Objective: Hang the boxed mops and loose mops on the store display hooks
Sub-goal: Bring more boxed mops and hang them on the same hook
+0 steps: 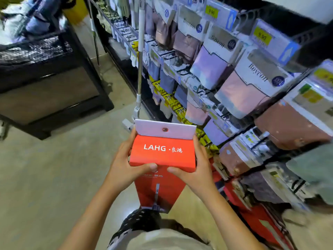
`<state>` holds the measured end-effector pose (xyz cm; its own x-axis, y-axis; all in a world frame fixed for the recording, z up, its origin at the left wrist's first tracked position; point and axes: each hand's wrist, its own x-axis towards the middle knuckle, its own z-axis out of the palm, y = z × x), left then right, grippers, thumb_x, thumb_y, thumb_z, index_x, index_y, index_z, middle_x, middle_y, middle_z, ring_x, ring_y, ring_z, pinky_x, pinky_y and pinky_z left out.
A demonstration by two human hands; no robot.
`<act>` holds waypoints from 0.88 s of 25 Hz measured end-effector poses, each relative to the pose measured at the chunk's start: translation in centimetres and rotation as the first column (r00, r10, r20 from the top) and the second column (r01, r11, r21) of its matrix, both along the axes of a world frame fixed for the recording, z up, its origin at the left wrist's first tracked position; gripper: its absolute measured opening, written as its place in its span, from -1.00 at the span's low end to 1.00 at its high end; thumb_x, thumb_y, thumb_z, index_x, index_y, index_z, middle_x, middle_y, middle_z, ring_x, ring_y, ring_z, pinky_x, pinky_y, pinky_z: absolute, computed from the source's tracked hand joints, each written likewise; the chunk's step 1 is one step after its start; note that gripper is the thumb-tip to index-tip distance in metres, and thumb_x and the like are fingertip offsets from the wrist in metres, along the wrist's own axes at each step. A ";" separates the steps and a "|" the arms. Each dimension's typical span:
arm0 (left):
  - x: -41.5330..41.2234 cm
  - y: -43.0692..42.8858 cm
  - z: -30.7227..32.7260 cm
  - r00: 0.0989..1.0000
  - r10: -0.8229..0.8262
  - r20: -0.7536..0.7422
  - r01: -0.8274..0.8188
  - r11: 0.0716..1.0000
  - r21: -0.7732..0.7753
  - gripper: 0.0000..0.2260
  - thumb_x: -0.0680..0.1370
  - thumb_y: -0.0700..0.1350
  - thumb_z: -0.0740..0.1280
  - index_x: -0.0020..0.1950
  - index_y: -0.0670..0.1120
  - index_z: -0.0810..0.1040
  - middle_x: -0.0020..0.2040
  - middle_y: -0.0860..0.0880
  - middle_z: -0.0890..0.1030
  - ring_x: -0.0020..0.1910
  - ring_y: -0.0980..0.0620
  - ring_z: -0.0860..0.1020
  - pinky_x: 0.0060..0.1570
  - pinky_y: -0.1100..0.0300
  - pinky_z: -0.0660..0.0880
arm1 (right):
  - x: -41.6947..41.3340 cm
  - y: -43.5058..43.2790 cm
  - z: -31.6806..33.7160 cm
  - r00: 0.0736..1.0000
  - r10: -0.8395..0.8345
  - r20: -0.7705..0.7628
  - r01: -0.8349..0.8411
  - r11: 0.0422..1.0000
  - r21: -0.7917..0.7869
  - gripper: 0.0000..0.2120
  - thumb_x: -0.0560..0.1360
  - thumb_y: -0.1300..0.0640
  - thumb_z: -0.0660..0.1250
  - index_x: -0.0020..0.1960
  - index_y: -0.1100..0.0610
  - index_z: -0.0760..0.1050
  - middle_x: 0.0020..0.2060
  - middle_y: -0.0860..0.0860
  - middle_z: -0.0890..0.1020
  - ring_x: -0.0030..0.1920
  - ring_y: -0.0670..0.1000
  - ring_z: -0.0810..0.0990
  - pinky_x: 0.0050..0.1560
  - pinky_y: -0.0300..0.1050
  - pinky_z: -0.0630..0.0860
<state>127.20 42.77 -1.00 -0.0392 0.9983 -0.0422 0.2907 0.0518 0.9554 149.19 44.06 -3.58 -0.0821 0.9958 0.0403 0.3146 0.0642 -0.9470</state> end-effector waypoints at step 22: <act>-9.2 -31.9 2.2 0.600 0.796 0.078 -0.798 0.602 0.000 -0.06 0.09 0.16 0.55 0.41 0.30 0.23 0.22 0.03 0.60 0.06 0.25 0.61 -0.06 0.43 0.50 | -19.2 -15.4 4.3 0.577 0.815 0.047 -0.813 0.579 -0.067 0.07 0.07 -0.37 0.53 0.45 -0.43 0.03 0.16 -0.19 0.42 0.19 -0.29 0.45 0.18 -0.15 0.49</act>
